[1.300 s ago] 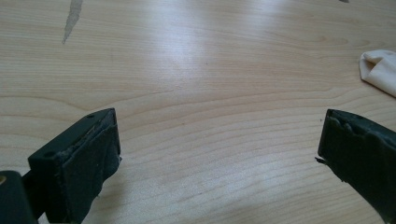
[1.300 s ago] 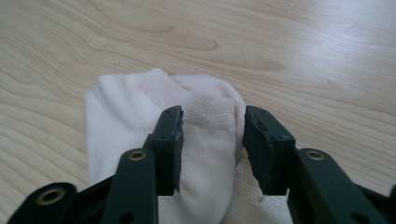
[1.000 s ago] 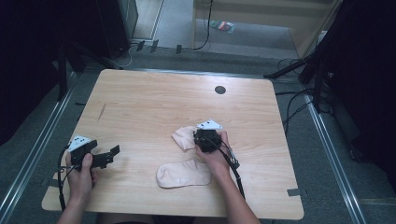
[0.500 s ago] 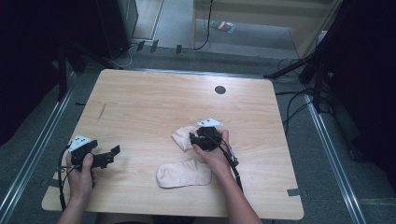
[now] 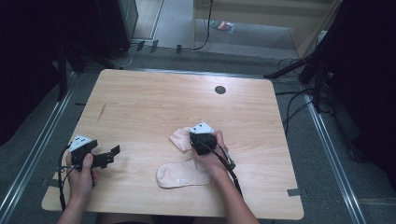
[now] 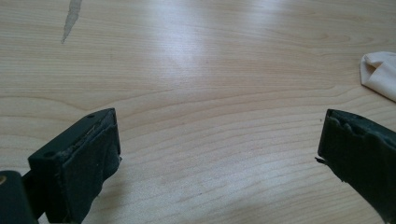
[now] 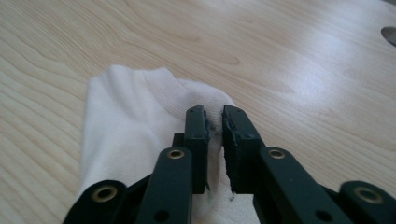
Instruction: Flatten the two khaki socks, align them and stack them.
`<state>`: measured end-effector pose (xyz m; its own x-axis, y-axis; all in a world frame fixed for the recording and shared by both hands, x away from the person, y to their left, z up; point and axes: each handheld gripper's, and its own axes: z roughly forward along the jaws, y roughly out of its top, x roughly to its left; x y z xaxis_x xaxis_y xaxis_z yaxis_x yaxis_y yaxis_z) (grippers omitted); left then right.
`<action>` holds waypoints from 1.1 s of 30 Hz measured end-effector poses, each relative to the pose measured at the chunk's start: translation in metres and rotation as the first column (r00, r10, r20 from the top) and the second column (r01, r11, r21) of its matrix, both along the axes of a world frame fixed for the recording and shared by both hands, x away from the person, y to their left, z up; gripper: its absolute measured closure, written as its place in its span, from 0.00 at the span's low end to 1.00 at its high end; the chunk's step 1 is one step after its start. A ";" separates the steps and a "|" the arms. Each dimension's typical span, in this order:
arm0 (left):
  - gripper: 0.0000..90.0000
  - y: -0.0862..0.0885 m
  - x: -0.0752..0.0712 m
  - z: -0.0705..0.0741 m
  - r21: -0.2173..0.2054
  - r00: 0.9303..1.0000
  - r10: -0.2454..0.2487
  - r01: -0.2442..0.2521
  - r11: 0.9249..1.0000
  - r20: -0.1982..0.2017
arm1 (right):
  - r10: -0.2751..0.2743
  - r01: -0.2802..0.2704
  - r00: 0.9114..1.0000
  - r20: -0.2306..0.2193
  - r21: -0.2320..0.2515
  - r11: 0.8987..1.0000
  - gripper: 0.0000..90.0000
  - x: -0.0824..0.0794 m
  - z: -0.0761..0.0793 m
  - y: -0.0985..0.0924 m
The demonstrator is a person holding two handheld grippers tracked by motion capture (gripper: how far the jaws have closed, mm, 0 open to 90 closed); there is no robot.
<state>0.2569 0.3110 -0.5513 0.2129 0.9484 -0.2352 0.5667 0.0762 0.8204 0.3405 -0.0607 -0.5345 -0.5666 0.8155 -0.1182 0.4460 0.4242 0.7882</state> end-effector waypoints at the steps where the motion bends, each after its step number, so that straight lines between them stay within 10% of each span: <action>1: 0.00 0.000 0.000 0.000 0.000 1.000 0.000 0.000 1.000 0.000 | 0.010 -0.010 1.000 0.003 0.015 1.000 0.94 -0.001 0.002 0.000; 11: 0.00 -0.007 0.000 0.002 0.047 1.000 -0.008 0.008 0.999 0.000 | 0.010 -0.003 0.999 -0.047 0.156 0.988 1.00 -0.004 0.024 -0.001; 14: 0.01 -0.024 0.003 0.006 -0.041 0.998 -0.058 0.057 0.998 -0.014 | 0.010 0.002 0.998 -0.059 0.192 0.981 1.00 -0.006 0.035 0.004; 23: 0.01 -0.114 0.015 0.012 -0.023 0.962 -0.273 0.273 0.962 -0.014 | -0.011 0.022 0.999 -0.053 0.211 0.977 1.00 -0.006 0.064 0.015; 33: 0.17 -0.166 0.048 0.011 -0.022 0.946 -0.309 0.309 0.951 -0.093 | -0.034 0.043 0.998 -0.048 0.224 0.974 1.00 -0.007 0.081 0.023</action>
